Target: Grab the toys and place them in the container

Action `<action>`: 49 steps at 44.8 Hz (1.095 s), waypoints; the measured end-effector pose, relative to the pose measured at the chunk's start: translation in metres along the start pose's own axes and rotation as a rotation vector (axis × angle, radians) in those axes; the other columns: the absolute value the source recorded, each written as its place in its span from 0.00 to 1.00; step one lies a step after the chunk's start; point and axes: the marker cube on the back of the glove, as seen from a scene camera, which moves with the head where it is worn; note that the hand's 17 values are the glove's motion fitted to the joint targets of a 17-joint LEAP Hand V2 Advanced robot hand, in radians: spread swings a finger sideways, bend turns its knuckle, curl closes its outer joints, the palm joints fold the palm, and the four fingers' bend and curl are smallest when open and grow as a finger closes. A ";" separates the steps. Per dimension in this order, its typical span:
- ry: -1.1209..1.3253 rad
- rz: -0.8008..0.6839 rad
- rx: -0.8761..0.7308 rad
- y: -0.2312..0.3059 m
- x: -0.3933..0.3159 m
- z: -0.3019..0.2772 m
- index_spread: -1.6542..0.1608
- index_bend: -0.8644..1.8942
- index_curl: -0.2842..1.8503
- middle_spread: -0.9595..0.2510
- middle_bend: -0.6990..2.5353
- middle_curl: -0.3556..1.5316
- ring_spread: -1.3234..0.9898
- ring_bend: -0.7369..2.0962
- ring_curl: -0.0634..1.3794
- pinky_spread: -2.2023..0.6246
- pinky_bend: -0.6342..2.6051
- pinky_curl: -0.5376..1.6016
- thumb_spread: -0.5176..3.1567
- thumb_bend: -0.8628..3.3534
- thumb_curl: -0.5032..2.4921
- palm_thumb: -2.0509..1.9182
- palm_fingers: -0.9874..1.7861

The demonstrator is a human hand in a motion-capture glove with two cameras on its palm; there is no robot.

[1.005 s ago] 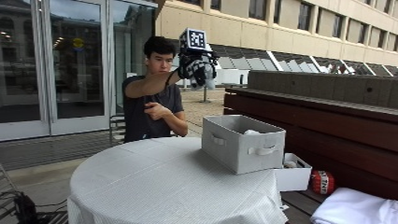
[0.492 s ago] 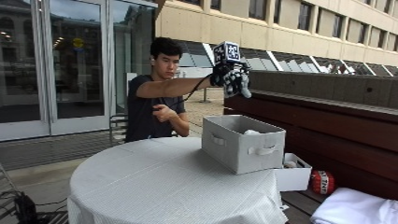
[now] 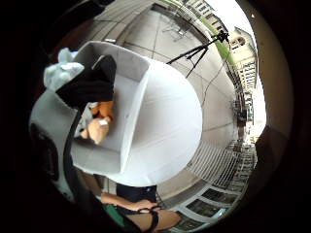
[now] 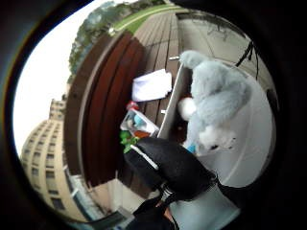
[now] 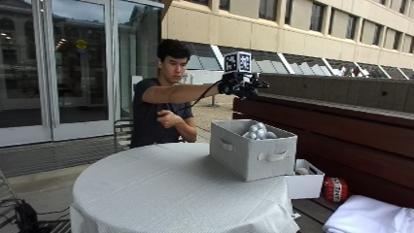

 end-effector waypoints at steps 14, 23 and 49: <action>0.110 0.019 0.037 0.038 0.062 0.001 0.72 0.35 0.28 0.81 0.27 0.42 0.55 0.44 0.24 0.75 0.60 0.45 0.41 0.17 0.34 0.48 0.29; 0.188 0.059 0.019 0.077 0.140 0.014 0.73 0.36 0.27 0.80 0.27 0.41 0.55 0.42 0.23 0.77 0.56 0.43 0.42 0.18 0.30 0.48 0.31; 0.185 0.204 -0.019 0.152 0.291 0.026 0.78 0.37 0.28 0.81 0.27 0.40 0.53 0.37 0.23 0.75 0.47 0.39 0.42 0.18 0.23 0.48 0.32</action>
